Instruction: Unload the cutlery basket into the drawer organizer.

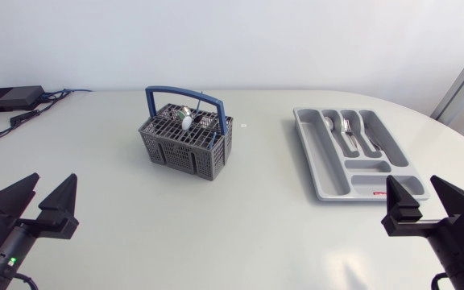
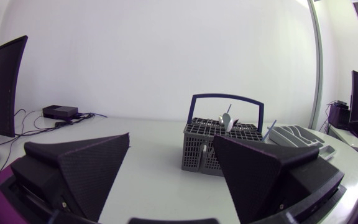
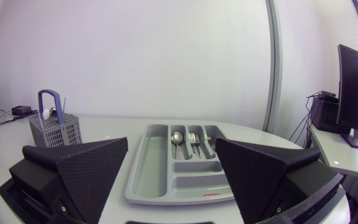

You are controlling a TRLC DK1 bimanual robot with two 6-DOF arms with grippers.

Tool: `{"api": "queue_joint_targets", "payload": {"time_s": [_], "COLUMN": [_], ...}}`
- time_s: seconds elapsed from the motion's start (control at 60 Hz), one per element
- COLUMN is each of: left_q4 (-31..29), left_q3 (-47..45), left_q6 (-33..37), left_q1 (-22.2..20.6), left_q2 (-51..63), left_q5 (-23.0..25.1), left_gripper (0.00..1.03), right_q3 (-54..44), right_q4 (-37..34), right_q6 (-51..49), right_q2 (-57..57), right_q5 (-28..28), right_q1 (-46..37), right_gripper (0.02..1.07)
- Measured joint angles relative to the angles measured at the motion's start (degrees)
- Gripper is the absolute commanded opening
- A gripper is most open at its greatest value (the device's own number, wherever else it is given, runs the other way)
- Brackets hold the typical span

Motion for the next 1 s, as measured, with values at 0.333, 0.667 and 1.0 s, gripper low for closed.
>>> {"api": "queue_joint_targets", "payload": {"time_s": [0.333,0.667,1.0], "left_q4": [0.0,-1.42,-2.29], "left_q3": [0.0,0.72,15.72], "left_q6": [0.0,-0.2,-0.68], "left_q1": [0.0,0.42,-1.38], "left_q2": [-0.02,-0.11,16.39], "left_q5": [0.0,0.0,0.0], "left_gripper": [0.99,0.99,0.99], "right_q3": [0.0,0.0,7.61], "right_q4": [0.0,0.02,3.32], "right_q6": [0.0,0.0,0.02], "right_q2": [0.0,-0.22,11.23], "right_q5": [0.0,0.17,2.36], "right_q1": [0.0,1.73,7.87], "right_gripper": [1.03,1.02,1.02]}}
